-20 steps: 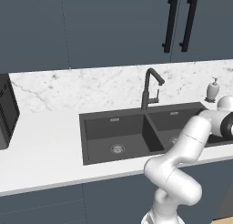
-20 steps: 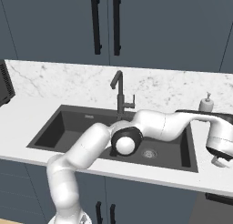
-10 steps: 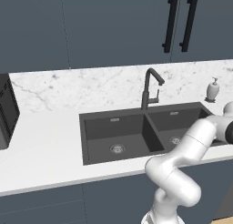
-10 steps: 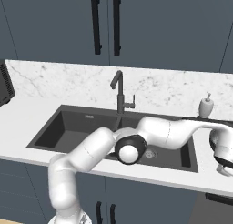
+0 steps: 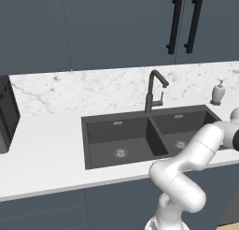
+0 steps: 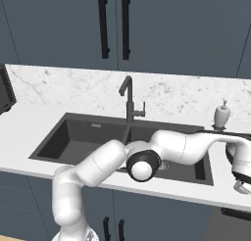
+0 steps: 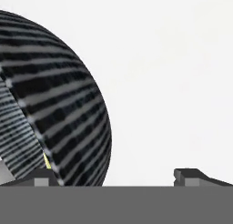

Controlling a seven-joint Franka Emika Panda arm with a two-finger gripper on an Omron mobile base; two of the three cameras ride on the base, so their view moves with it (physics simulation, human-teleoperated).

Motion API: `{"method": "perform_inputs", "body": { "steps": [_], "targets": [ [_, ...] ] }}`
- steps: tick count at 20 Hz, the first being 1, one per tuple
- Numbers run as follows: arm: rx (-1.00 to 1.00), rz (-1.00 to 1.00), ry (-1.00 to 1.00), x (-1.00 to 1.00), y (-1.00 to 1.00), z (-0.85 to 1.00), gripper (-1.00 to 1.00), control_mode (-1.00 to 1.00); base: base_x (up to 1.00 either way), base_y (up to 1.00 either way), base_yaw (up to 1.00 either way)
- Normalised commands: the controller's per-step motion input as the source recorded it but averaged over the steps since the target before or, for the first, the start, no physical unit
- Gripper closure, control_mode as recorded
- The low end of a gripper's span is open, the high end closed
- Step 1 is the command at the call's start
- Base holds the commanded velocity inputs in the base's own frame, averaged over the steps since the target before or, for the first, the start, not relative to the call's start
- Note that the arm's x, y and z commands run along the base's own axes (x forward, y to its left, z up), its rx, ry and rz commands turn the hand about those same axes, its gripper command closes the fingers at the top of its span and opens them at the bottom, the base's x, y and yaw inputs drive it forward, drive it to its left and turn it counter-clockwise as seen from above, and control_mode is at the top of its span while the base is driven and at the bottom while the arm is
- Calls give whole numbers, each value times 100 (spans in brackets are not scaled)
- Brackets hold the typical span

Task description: Pick the lemon wedge from the sink and place it in the bowl. Then pick the bowl and place it in the microwave. Then close the microwave door and press the start button.

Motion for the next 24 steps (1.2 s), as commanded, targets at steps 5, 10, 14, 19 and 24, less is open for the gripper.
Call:
{"method": "perform_inputs", "body": {
  "steps": [5,10,14,19,24],
  "targets": [
    [0,0,6,9,0,-4,-100,-100,0,0,0],
    [0,0,5,20,0,0,-100,-100,0,0,0],
    [0,0,5,21,0,-6,-100,-100,0,0,0],
    [0,0,4,21,2,-23,100,-100,0,0,0],
    [1,0,1,10,1,-18,100,-100,0,0,0]
  ]
}}
